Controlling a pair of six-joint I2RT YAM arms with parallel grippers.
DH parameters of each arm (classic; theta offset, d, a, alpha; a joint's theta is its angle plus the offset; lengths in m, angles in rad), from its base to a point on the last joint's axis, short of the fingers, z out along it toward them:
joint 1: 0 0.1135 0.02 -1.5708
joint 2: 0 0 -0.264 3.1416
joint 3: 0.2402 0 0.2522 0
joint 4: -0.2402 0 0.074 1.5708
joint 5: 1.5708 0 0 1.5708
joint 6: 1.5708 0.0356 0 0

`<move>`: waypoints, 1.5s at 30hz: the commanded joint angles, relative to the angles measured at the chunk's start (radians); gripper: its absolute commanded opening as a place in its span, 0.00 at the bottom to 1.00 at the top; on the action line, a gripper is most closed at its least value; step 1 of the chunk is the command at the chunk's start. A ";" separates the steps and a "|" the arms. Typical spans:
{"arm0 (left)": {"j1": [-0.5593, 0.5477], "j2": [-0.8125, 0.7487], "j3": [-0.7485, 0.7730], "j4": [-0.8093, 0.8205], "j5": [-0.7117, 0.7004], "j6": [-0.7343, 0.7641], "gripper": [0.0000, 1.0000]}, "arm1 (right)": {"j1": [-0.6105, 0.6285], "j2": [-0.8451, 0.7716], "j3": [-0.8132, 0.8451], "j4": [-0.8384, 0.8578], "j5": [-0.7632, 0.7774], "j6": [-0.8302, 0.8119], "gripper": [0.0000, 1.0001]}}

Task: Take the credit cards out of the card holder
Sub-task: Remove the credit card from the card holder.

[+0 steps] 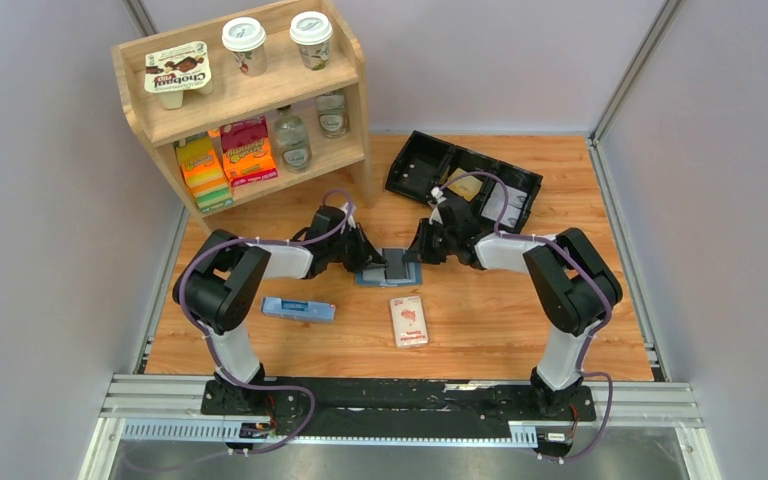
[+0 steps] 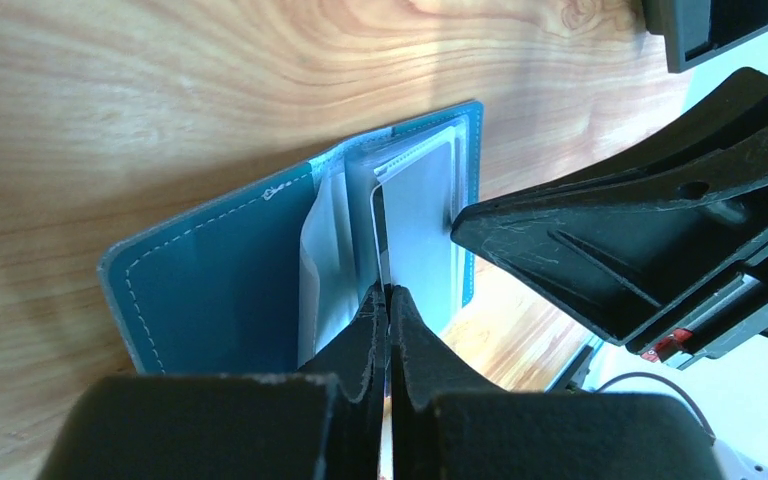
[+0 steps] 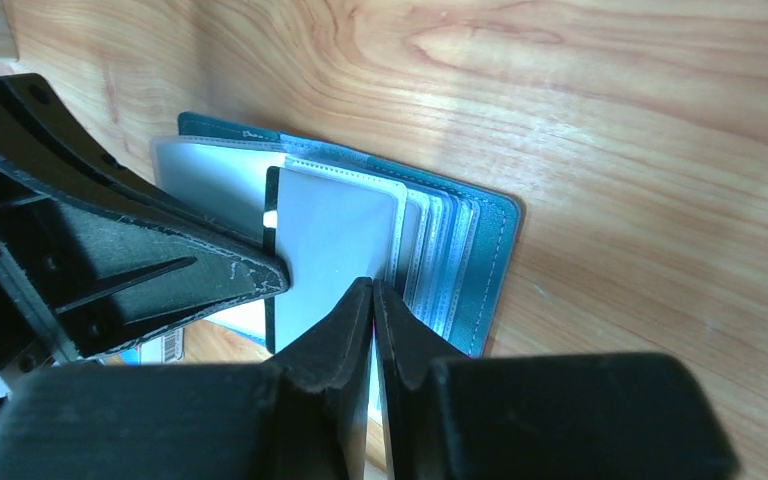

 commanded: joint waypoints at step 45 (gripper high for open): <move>0.058 0.050 -0.047 0.202 0.020 -0.058 0.00 | -0.071 -0.043 0.045 0.050 -0.177 0.005 0.23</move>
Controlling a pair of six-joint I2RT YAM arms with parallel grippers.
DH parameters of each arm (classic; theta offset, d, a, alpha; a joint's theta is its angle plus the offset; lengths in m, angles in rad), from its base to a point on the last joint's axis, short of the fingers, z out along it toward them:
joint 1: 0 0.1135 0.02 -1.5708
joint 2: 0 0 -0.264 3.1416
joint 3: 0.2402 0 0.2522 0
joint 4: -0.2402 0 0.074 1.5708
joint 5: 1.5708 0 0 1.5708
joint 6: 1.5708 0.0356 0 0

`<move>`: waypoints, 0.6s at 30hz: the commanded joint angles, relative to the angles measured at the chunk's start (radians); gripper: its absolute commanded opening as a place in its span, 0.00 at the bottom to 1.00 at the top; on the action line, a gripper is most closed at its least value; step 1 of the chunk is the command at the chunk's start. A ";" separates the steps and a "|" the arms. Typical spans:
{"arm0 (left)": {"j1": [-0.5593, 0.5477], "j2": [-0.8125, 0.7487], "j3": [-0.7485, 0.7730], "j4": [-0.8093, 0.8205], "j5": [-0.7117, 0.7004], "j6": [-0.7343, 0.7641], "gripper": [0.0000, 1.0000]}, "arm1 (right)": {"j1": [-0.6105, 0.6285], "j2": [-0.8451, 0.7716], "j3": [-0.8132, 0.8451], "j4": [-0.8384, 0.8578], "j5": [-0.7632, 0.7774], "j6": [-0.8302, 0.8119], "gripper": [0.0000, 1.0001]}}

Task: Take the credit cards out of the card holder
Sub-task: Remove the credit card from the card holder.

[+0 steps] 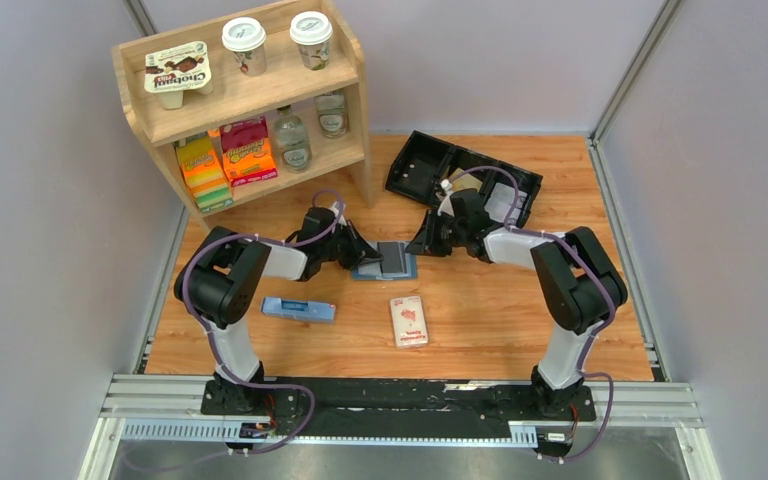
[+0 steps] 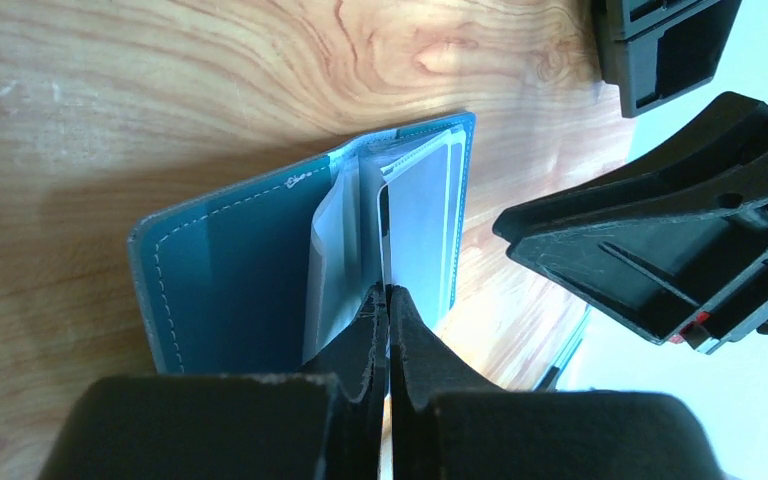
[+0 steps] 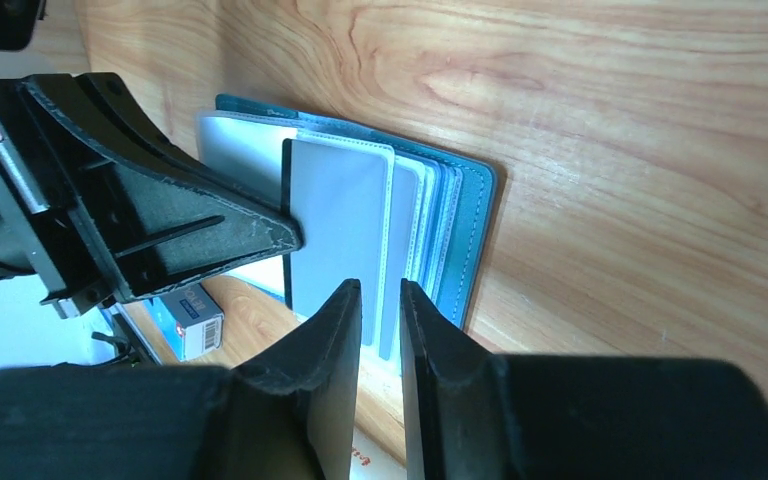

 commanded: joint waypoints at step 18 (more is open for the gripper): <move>-0.014 0.037 0.032 0.020 -0.019 0.017 0.00 | -0.008 0.126 0.061 0.107 -0.112 0.052 0.12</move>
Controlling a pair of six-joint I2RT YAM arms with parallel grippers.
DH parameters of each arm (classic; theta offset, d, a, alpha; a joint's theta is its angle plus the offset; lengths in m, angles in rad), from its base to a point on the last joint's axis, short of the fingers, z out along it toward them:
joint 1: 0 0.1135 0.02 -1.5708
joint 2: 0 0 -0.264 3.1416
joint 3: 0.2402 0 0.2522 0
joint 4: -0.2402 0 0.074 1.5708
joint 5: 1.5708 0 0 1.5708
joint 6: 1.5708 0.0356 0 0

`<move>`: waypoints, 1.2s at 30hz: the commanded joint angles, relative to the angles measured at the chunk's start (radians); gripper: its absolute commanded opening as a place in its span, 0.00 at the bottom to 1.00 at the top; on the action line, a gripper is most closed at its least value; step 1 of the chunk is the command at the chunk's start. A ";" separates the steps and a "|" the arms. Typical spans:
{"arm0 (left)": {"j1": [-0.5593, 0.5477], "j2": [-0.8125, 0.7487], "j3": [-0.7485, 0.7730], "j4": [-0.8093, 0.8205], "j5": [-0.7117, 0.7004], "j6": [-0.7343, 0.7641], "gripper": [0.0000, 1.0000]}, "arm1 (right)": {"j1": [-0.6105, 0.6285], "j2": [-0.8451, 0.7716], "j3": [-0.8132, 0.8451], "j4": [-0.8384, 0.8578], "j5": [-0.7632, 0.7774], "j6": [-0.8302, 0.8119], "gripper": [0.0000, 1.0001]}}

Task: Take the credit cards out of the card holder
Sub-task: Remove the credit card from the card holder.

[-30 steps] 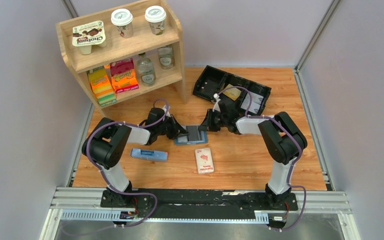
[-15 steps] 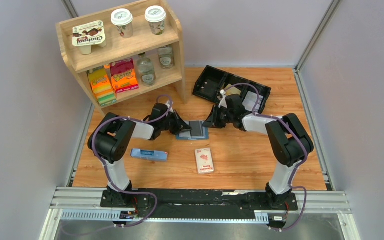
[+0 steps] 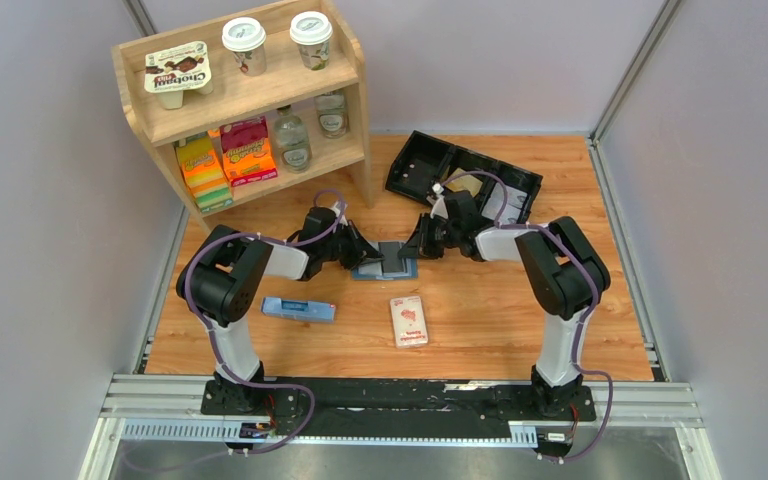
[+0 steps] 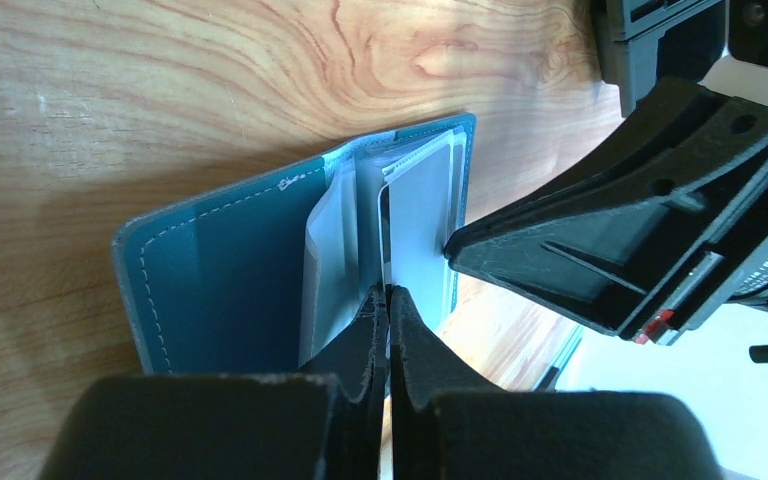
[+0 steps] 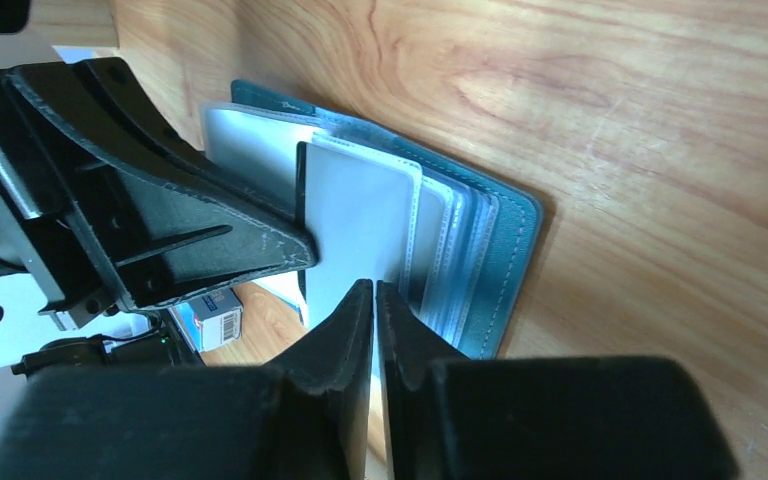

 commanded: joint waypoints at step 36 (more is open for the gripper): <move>0.022 -0.038 -0.059 0.083 -0.019 0.006 0.17 | -0.034 0.061 -0.111 0.016 0.078 0.003 0.03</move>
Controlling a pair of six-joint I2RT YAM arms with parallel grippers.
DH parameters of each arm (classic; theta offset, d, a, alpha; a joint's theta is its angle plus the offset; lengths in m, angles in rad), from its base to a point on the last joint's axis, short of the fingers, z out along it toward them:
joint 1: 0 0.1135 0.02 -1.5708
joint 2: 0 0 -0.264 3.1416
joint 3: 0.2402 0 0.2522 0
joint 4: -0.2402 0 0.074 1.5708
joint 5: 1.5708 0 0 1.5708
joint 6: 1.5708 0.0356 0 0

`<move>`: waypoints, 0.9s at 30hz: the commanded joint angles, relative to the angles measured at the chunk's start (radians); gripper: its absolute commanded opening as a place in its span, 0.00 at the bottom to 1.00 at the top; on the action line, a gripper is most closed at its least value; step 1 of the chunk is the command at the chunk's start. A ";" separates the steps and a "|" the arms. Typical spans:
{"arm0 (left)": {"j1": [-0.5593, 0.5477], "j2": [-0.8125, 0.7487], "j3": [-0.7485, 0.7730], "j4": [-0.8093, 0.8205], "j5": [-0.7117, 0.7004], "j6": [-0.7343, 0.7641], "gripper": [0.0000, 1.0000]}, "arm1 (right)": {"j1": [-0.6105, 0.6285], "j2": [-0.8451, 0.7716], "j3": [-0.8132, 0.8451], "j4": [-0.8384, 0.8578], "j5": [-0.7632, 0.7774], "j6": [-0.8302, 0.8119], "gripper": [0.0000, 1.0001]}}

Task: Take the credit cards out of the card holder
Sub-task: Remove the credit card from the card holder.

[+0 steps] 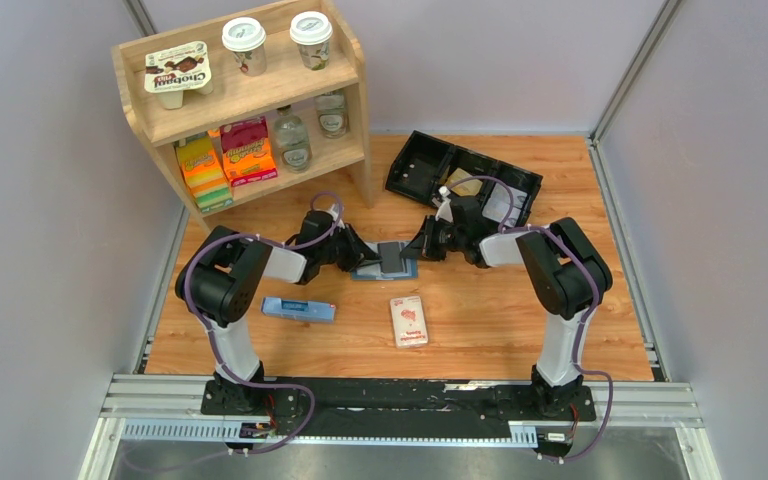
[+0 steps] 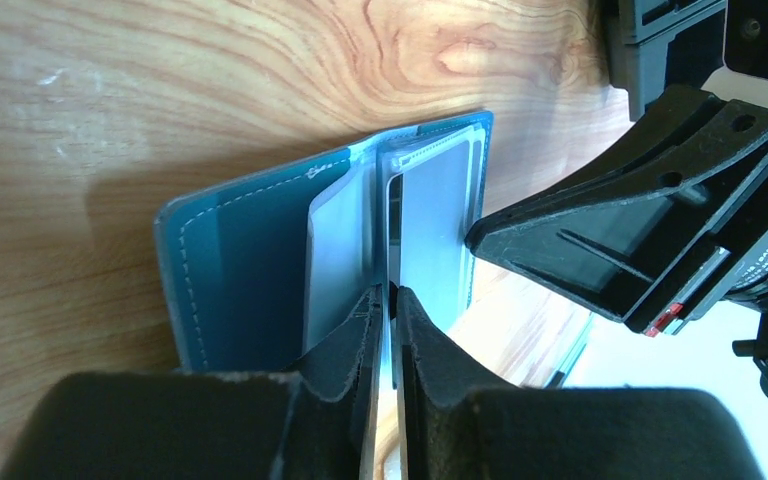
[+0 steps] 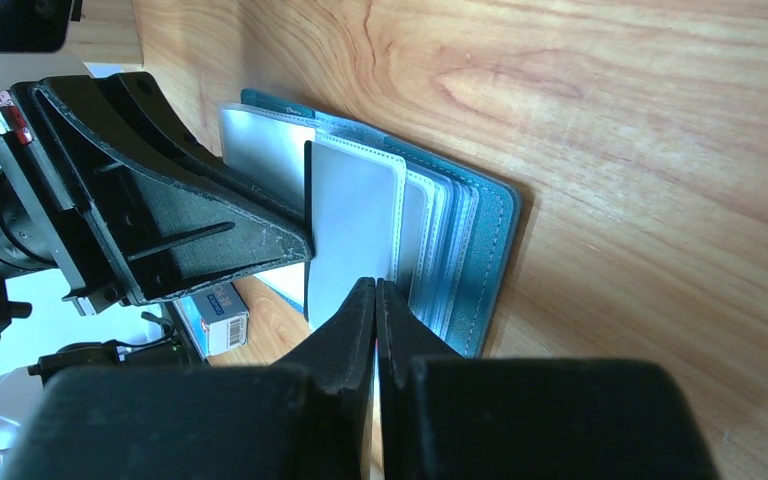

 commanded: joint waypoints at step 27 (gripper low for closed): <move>0.030 -0.035 -0.093 0.117 -0.008 -0.006 0.20 | -0.012 0.070 -0.029 -0.114 0.072 -0.053 0.03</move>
